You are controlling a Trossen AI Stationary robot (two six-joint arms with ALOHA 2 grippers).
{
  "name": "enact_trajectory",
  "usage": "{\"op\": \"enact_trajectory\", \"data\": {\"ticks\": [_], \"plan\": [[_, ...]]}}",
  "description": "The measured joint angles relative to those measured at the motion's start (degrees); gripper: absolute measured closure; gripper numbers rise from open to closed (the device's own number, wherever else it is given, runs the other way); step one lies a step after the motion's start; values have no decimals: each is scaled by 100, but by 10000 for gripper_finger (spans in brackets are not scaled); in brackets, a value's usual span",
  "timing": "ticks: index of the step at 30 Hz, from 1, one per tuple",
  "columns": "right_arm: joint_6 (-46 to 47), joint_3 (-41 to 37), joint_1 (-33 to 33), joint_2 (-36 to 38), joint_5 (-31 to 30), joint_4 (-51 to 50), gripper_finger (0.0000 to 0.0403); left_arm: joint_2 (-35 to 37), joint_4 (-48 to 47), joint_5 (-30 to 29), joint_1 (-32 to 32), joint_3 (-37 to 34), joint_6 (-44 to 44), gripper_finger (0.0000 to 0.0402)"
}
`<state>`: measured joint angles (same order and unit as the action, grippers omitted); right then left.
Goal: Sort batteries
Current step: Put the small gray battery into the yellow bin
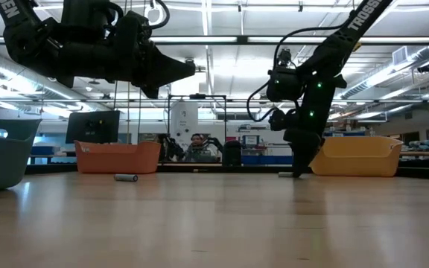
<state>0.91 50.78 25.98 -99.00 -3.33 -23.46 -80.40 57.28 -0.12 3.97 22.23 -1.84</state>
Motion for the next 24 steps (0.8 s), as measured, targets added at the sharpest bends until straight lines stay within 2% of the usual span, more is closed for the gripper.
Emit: {"op": "enact_trajectory", "data": {"ticks": [6,13,17,24], "plan": [[-100,2,4,-4,11,27,356,0,0,2,0,-1,1,392],[-152,2,9,81,134,-61,345,0,0,4,0,-1,4,392],[-151,-11,-5,216,388,-198,351,0,1,4,0,-1,6,392],[-85,-11,-189,505,402,-271,354,0,2,7,-2,-1,6,392]]}}
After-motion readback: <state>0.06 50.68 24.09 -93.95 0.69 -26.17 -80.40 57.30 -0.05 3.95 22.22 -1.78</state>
